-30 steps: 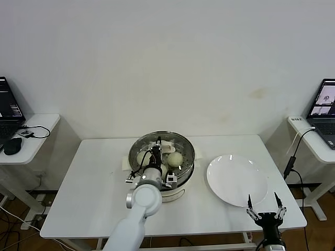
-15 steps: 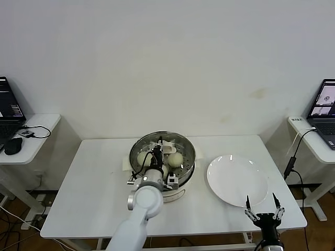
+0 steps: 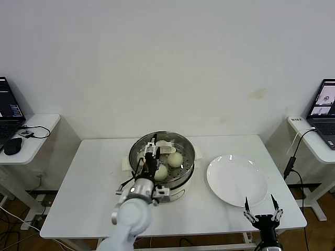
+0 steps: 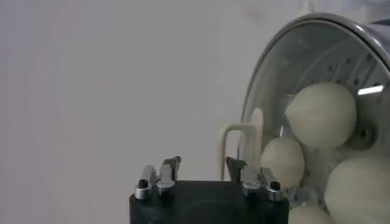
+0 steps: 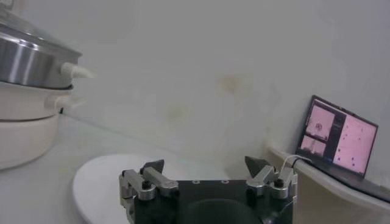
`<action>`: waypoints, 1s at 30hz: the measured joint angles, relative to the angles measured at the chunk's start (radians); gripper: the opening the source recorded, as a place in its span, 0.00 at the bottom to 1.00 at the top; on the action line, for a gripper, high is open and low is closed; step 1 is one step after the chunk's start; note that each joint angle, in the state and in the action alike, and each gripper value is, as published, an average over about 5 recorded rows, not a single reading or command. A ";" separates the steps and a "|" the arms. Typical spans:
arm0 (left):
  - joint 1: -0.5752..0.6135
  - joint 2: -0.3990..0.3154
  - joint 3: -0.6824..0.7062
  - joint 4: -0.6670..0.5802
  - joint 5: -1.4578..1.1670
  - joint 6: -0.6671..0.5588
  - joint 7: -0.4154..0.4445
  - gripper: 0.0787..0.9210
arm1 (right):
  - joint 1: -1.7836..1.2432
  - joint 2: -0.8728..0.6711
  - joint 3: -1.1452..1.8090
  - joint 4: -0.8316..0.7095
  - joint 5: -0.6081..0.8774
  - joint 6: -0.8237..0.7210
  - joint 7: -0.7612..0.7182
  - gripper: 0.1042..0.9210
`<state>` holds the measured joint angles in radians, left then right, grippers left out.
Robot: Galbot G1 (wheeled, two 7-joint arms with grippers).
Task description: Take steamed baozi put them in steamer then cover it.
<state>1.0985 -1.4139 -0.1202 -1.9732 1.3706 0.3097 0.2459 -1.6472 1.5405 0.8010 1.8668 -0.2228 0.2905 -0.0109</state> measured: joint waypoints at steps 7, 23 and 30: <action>0.173 0.116 -0.084 -0.141 -0.253 -0.070 -0.114 0.88 | -0.010 -0.007 -0.005 -0.003 0.005 0.004 -0.006 0.88; 0.488 0.207 -0.344 -0.135 -1.236 -0.354 -0.386 0.88 | -0.072 -0.074 -0.065 0.027 0.064 0.011 -0.038 0.88; 0.553 0.199 -0.408 -0.088 -1.506 -0.411 -0.406 0.88 | -0.110 -0.122 -0.109 0.049 0.122 -0.002 -0.056 0.88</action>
<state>1.6513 -1.2150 -0.5283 -2.0614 -0.1354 -0.1012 -0.1601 -1.7572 1.4183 0.6919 1.9155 -0.1012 0.2887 -0.0670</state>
